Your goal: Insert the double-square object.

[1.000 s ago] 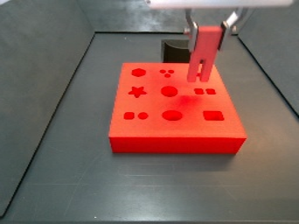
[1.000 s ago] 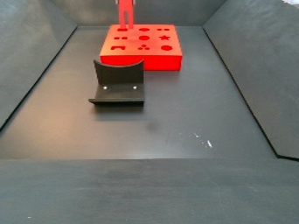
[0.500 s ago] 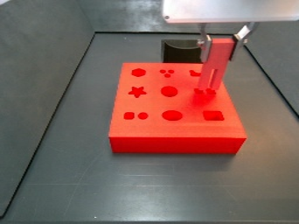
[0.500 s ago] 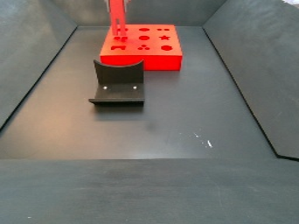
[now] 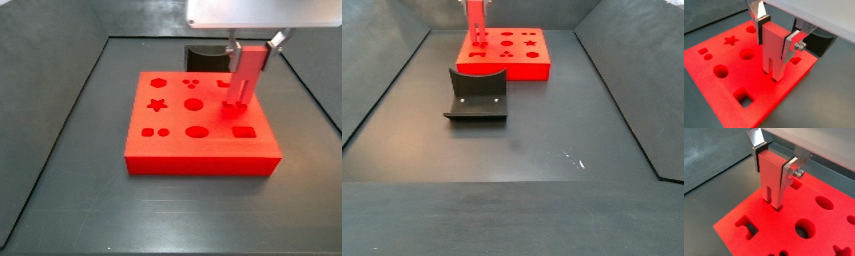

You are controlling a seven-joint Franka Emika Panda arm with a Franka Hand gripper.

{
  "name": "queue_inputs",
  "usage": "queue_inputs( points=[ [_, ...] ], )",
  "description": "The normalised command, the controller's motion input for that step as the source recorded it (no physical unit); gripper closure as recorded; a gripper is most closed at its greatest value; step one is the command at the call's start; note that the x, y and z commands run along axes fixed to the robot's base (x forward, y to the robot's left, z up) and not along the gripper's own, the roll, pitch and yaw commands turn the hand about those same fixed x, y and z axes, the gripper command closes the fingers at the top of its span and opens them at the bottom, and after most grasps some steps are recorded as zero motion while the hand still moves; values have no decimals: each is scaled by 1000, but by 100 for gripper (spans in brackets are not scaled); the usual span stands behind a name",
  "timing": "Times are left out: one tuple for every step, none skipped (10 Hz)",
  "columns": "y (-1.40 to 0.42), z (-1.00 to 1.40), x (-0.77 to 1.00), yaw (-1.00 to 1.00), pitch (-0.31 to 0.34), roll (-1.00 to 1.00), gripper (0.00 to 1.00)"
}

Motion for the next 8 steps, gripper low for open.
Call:
queue_inputs(
  points=[
    [46,0,86,0,0,0,100],
    [17,-74,263,0,1,0,100],
    [26,-146,191,0,11,29,100],
    [3,-180,-26,0,0,47,100],
    [0,-83,-114,0,0,3,100],
    [-17,0,-263,-23,0,6,100],
    [0,0,-340,-51,0,0,100],
    [-29,0,-220,-51,0,0,100]
  ],
)
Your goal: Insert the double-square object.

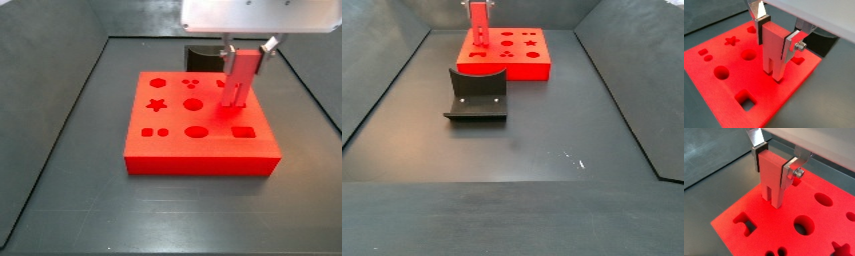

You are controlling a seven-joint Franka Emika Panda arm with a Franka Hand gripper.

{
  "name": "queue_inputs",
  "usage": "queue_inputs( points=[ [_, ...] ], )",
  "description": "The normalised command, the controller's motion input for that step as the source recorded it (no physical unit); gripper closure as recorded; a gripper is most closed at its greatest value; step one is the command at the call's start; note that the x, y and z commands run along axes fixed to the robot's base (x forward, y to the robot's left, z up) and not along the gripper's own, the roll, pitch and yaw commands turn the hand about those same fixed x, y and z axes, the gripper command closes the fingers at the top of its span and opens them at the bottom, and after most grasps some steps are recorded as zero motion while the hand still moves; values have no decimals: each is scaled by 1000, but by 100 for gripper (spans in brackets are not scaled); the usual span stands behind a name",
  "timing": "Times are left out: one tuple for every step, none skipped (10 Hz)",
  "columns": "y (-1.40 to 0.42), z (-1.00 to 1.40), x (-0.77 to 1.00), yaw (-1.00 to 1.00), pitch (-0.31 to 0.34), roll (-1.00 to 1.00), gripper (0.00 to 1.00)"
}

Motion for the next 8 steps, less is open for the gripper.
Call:
queue_inputs(
  points=[
    [-3,-91,0,0,0,11,100],
    [-3,-160,163,0,0,16,100],
    [0,-177,314,0,19,10,100],
    [0,-183,326,6,27,14,100],
    [-11,-146,143,14,0,7,100],
    [-40,-211,0,0,0,64,100],
    [0,-277,-77,0,0,69,100],
    [0,-443,0,0,0,70,100]
  ],
)
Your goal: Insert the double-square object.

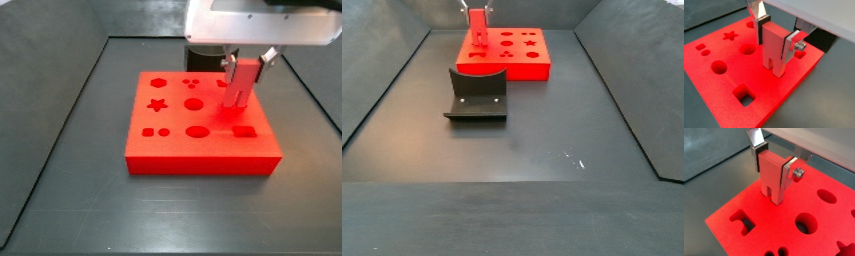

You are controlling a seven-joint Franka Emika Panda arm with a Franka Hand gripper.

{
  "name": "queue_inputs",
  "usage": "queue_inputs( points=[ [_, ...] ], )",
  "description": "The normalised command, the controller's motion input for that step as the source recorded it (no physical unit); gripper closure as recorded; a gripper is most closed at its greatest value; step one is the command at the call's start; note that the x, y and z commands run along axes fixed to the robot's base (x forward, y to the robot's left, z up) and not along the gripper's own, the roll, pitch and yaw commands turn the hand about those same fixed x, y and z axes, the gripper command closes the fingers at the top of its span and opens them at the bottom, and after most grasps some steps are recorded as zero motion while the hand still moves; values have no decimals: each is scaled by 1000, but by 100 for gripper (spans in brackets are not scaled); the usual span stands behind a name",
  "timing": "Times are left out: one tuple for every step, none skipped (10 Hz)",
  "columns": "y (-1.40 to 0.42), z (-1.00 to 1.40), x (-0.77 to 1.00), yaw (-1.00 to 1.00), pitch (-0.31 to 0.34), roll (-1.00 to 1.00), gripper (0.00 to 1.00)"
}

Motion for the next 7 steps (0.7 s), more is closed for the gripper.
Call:
queue_inputs(
  points=[
    [17,-677,0,0,0,73,100],
    [0,-757,0,0,-19,21,100],
    [0,-769,54,0,-74,0,100],
    [0,-791,49,0,-91,0,100],
    [0,-640,0,0,-80,0,100],
    [0,0,0,-37,20,0,100],
    [0,0,0,0,0,0,100]
  ],
)
